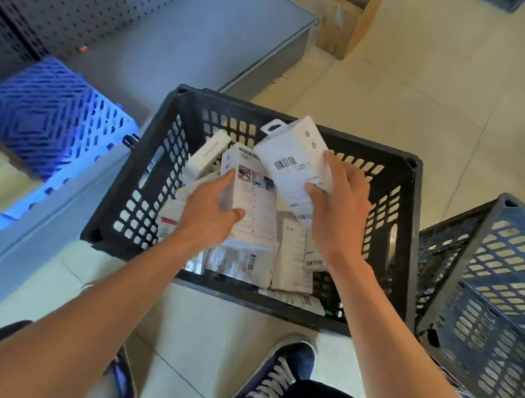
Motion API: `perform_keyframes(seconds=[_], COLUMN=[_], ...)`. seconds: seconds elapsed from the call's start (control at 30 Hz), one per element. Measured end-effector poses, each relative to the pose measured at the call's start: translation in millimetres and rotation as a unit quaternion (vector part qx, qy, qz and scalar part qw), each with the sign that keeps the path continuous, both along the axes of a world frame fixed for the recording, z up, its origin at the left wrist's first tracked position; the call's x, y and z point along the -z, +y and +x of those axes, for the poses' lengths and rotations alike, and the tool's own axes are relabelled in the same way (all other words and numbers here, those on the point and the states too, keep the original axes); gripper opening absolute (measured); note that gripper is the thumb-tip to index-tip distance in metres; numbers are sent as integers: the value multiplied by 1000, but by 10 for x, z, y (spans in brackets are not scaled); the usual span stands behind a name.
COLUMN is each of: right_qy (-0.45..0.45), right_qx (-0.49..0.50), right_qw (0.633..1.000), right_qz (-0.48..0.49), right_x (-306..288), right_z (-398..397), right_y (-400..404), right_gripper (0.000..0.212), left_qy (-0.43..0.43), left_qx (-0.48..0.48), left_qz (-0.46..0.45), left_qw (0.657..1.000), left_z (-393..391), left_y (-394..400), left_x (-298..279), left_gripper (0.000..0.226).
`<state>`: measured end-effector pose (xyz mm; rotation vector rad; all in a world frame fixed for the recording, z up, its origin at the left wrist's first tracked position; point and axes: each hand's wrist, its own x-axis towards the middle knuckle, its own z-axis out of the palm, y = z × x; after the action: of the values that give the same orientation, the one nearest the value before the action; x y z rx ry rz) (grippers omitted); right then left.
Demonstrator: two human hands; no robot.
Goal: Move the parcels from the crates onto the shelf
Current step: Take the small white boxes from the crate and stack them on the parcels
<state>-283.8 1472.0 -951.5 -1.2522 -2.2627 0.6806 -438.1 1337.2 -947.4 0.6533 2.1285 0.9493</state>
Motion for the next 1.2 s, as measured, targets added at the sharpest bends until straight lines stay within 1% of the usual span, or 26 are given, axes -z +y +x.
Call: perform_keyframes(seconds=[0.07,0.13,0.2,0.33,0.53,0.6,0.67,0.87,1.0,1.07,1.2], right_qy=[3,1,18,28,101,137,155,171,196,199,201], right_qx=[-19,-30,-42,-94,-164,-185,-192,-208,-229,-245,-260], right_qw=[1000,1000,999,995,981,973,969,960,948,944,940], right_qz=[1,10,12,23,8,-3,-26,-76,-103,-94,-89], right_x=[-124,-237,-333,-563,-1140,-1304,-1436,-1803,-1940,-1989,-2075], right_z=[-72,-158,-270,-497,-750,-806,-884,-1126,-1263,-1296,-1320], right_y=[-168,-353,-553,-969,-1480,-1590,-1680,-2027,-2290,-2428,-2651], right_gripper=[56,55,54,52,36,35,39,51,47,44,38], left_qy=[25,25,35,37,63,68,76,119,140,148,137], left_qx=[-21,-51,-82,-152,-215,-235,-247,-274,-295,-309,-323], left_qz=[-8,-11,-7,37,77,91,102,127,144,149,178], left_qw=[999,998,996,987,971,965,961,946,934,928,919], left_z=[-84,-136,-179,-266,-359,-397,-422,-431,-410,-423,-461], left_y=[-271,-565,-874,-1434,-2033,-2192,-2336,-2822,-3149,-3282,-3528], left_x=[-147,-313,-474,-784,-1278,-1423,-1558,-1934,-2104,-2156,-2245], left_gripper=[78,79,78,76,72,72,71,71,71,68,61])
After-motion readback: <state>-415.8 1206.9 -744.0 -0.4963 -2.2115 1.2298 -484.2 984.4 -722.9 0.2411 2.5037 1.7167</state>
